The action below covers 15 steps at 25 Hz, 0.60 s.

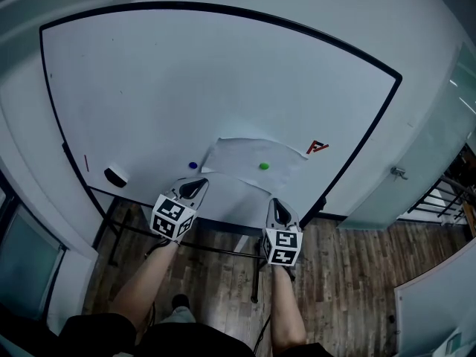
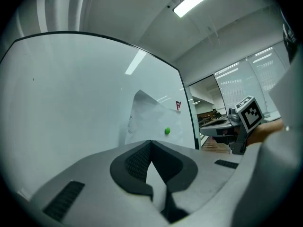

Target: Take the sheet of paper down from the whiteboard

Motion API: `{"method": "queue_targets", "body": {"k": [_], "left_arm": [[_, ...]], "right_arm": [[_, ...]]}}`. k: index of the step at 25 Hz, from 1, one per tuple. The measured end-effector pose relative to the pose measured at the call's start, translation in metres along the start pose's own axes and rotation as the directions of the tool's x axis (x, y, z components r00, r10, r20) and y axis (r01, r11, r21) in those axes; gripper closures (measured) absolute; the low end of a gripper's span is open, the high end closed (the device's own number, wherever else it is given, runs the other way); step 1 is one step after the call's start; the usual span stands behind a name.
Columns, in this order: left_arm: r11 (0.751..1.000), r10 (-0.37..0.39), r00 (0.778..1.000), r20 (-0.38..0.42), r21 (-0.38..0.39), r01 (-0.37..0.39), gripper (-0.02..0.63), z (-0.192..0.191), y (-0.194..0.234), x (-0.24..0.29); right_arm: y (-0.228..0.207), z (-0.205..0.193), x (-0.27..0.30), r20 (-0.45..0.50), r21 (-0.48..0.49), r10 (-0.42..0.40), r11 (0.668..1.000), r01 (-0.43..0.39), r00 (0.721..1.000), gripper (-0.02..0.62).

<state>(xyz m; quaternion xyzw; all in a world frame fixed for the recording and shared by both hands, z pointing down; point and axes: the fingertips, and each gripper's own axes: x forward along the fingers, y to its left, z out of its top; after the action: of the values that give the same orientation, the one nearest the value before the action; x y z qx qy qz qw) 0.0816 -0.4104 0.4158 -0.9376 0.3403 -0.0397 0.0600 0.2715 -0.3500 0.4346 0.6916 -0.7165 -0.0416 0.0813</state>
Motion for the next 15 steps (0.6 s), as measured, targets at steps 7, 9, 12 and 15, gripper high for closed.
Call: {"method": "queue_targets", "body": {"k": [7, 9, 12, 15], "left_arm": [[1.000, 0.007, 1.000, -0.005, -0.006, -0.007, 0.586, -0.005, 0.012, 0.012], [1.000, 0.010, 1.000, -0.006, -0.008, -0.010, 0.586, -0.006, 0.015, 0.014], [1.000, 0.017, 1.000, -0.008, -0.015, -0.018, 0.586, -0.007, 0.023, 0.016], [1.000, 0.025, 1.000, -0.010, -0.013, -0.026, 0.586, -0.007, 0.030, 0.018]], "right_arm": [[-0.003, -0.004, 0.017, -0.018, -0.003, 0.004, 1.000, -0.004, 1.000, 0.572], [-0.003, -0.004, 0.020, -0.019, -0.007, 0.006, 1.000, -0.006, 1.000, 0.572], [-0.002, -0.004, 0.025, -0.018, -0.009, 0.010, 1.000, -0.010, 1.000, 0.572], [0.000, -0.004, 0.030, -0.019, -0.007, 0.016, 1.000, -0.016, 1.000, 0.572]]}}
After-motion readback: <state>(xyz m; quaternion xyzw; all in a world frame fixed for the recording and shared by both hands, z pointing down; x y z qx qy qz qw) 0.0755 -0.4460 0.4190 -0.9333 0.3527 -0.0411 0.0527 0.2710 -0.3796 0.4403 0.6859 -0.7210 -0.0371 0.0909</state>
